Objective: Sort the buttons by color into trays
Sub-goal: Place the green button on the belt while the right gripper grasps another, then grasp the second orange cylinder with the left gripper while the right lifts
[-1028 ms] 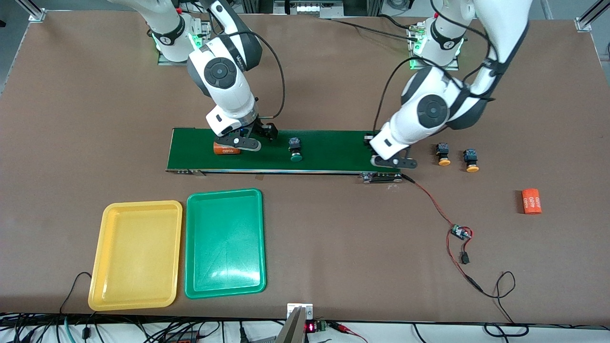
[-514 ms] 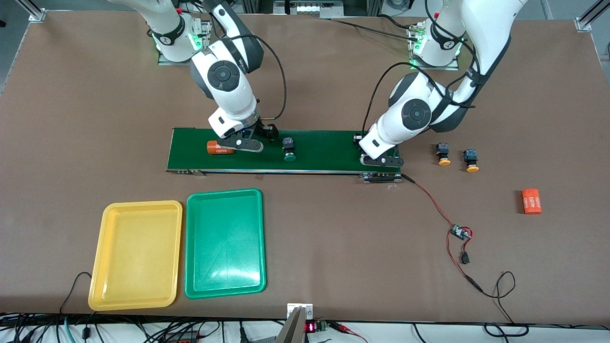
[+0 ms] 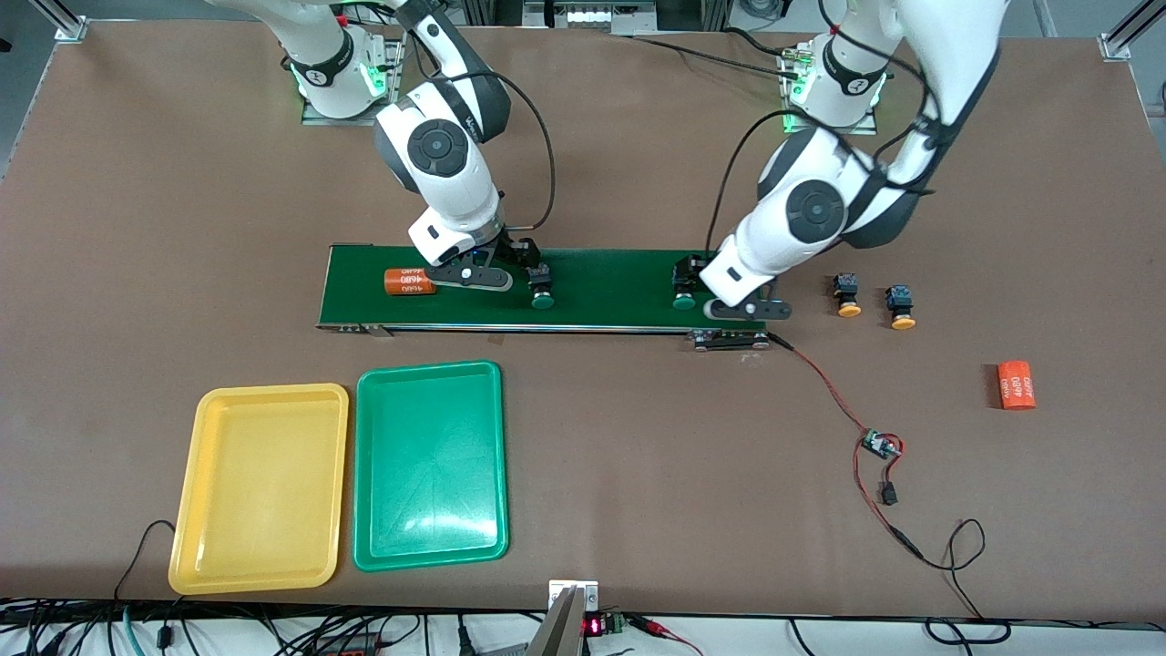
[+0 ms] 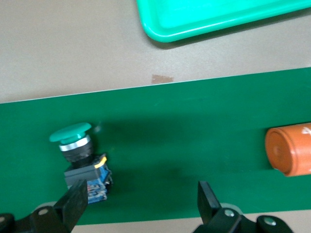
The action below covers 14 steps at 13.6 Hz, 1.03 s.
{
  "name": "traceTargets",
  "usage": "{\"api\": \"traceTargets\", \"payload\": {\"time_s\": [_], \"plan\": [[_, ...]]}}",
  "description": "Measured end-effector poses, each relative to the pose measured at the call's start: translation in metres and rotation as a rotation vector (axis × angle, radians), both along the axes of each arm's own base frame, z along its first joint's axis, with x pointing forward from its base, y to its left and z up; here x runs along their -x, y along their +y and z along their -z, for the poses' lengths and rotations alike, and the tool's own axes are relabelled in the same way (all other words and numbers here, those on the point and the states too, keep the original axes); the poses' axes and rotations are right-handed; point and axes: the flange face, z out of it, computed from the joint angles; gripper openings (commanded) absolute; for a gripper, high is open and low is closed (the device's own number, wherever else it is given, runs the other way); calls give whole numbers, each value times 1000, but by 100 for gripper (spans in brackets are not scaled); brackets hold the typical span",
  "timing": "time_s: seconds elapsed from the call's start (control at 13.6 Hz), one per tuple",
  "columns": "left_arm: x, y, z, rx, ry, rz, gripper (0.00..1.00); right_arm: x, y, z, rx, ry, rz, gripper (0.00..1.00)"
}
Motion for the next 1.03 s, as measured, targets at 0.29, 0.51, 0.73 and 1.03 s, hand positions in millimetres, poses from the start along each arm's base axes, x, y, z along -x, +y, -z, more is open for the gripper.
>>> {"api": "traceTargets", "payload": {"time_s": [0.29,0.51,0.73,1.03], "plan": [[-46,108,-48,-70,-39,-187,100,10,15,23,15,-8,-59,100],[-72,212,-42,-147,-68,-207,100,11,15,29,24,-5,-74,100],[-87,282,-38,-250,-96,-67,100,11,15,32,27,-1,-76,98],[-108,360,-19,-271,-130,79,100,13,14,45,43,14,-97,36]]}}
